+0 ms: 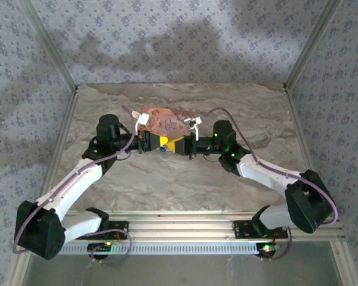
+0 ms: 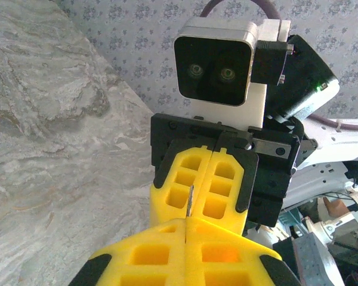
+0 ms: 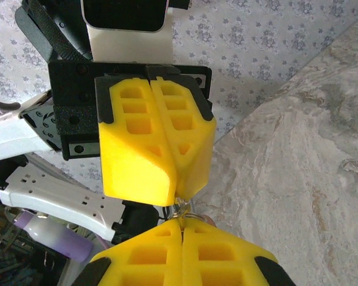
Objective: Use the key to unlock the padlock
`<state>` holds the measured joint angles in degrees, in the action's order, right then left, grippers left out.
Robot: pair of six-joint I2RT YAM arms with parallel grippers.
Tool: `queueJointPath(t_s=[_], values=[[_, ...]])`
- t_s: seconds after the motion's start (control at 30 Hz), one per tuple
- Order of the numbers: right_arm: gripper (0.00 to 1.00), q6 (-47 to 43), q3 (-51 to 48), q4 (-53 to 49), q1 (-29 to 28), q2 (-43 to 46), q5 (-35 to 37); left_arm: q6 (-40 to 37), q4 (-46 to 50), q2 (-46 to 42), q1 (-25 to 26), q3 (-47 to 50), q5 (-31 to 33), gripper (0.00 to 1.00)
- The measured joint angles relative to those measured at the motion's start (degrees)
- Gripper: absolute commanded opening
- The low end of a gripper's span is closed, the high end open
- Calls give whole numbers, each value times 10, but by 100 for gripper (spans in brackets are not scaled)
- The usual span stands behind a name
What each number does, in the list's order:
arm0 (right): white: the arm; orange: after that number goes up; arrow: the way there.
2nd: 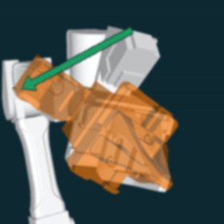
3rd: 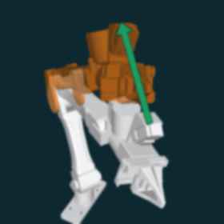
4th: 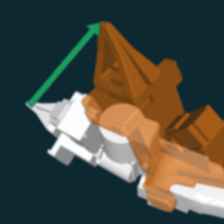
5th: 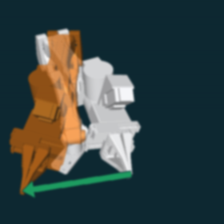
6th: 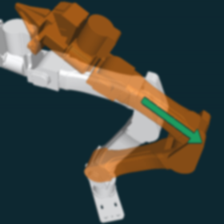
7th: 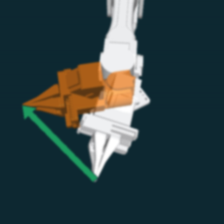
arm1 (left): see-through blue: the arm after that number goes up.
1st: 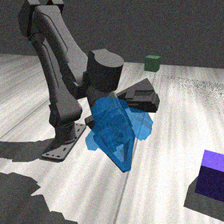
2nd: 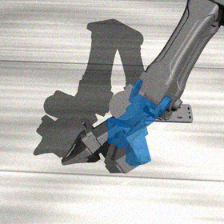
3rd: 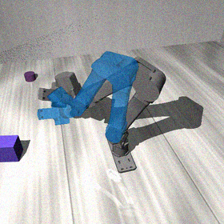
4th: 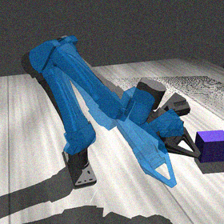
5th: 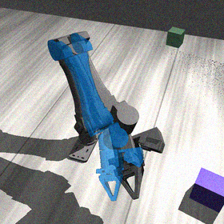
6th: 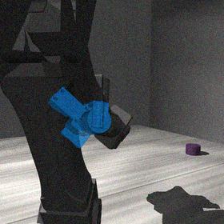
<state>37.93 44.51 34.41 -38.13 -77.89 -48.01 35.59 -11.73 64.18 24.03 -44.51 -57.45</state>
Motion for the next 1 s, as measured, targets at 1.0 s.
queueJointPath(t_s=[1.0], values=[[0, 0, 16, -31, 1, 0, -35, -43, 43, -1, 11, -16, -8, 0]])
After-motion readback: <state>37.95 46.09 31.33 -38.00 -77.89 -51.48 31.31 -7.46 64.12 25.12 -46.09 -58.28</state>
